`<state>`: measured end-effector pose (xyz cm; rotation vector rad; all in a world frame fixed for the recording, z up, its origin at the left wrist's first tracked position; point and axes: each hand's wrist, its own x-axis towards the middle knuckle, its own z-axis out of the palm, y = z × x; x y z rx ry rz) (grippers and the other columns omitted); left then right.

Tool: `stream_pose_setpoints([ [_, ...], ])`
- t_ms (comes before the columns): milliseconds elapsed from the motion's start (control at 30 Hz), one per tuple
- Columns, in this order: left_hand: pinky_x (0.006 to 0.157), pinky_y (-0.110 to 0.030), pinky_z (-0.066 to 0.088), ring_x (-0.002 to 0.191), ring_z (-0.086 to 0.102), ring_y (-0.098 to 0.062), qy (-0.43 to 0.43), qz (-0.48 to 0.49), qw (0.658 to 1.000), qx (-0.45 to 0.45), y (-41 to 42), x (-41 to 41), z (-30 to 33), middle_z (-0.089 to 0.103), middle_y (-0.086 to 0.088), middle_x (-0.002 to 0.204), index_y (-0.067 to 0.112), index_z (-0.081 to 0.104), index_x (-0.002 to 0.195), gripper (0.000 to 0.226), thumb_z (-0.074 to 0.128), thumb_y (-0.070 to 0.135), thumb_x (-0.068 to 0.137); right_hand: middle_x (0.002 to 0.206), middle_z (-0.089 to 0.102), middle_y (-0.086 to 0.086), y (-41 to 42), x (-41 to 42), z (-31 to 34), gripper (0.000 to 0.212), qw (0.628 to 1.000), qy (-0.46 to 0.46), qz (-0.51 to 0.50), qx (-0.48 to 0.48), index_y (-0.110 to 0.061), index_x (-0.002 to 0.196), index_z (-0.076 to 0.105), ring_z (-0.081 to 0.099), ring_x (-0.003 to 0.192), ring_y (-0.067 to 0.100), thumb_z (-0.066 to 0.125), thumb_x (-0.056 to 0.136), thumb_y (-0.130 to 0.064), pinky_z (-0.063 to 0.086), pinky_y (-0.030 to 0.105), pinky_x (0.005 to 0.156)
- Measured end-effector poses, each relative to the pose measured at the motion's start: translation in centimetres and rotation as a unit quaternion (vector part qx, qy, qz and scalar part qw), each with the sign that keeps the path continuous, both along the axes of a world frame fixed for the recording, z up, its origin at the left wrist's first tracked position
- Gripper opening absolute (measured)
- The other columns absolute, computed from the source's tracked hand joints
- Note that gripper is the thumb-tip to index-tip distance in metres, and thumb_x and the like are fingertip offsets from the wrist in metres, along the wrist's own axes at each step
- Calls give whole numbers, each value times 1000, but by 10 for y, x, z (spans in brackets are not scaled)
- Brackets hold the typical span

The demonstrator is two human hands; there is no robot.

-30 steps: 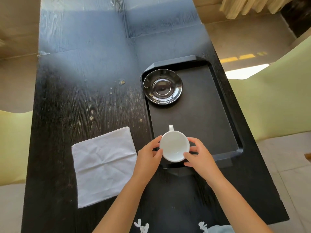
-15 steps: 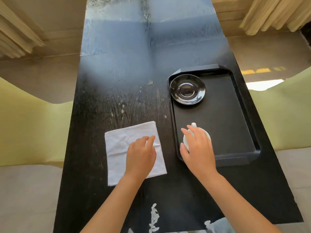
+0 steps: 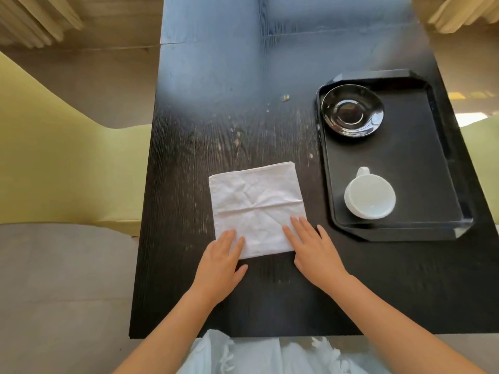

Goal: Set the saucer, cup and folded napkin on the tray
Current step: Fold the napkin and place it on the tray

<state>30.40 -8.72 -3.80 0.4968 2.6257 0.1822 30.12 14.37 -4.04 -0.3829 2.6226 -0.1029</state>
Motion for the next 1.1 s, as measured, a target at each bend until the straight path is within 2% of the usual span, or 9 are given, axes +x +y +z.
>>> stream_pose_setpoints([
  [133,81,-37,56,110,63,-30,52,-45,998,4,-10,-4,-2,64,-16,121,10,63,114,55,83,20,63,155,17,15,1,0,-1,71,999,38,14,6,-16,145,20,17,142,31,56,85,-7,30,46,109],
  [233,72,-35,57,90,68,-27,118,-79,990,21,-13,-14,-4,71,-12,100,9,68,94,39,79,3,57,128,57,24,1,-7,4,71,995,86,42,9,-9,121,58,57,115,38,82,55,-1,56,42,75],
  [333,70,-35,57,80,67,-26,142,-106,983,35,-14,-19,-5,70,-11,90,7,67,89,40,76,-2,52,113,65,26,4,-11,6,69,990,112,81,10,-5,106,66,64,100,40,83,40,7,58,39,59],
  [433,78,-35,57,86,67,-24,138,-117,983,28,-17,-18,-5,70,-8,96,10,65,95,50,80,2,48,102,69,22,5,-14,6,53,985,147,91,-11,-2,89,67,67,89,38,80,39,12,55,38,49],
  [567,86,-40,54,96,69,-23,110,-94,988,51,-25,-15,0,74,-7,101,11,70,87,39,86,5,51,96,73,17,7,-14,5,30,979,177,58,-77,-2,75,68,69,90,36,79,50,12,58,38,55],
  [700,97,-47,50,94,70,-24,61,-74,990,106,-39,-21,4,75,-7,95,8,71,87,17,72,1,73,89,76,10,11,-14,15,27,976,158,42,-146,-5,78,72,70,86,34,79,57,11,60,43,67],
  [767,99,-40,47,97,65,-22,-39,-17,988,145,-50,-28,7,72,-4,101,10,69,100,18,54,8,90,86,75,10,14,-12,22,25,979,93,-5,-183,-8,89,73,70,84,33,75,68,6,59,42,68],
  [867,83,-11,46,97,60,-4,-134,113,959,221,-68,-39,16,69,7,106,21,65,114,25,49,20,95,89,73,4,16,-11,32,23,972,-6,-123,-202,-18,109,65,66,82,22,61,87,-16,53,32,71],
  [1100,72,-11,44,88,60,4,-40,237,917,318,-65,-80,30,65,14,90,22,67,104,18,58,20,90,84,67,3,2,-55,43,10,916,70,-257,-299,-13,96,62,59,73,20,61,86,-14,50,32,67],
])
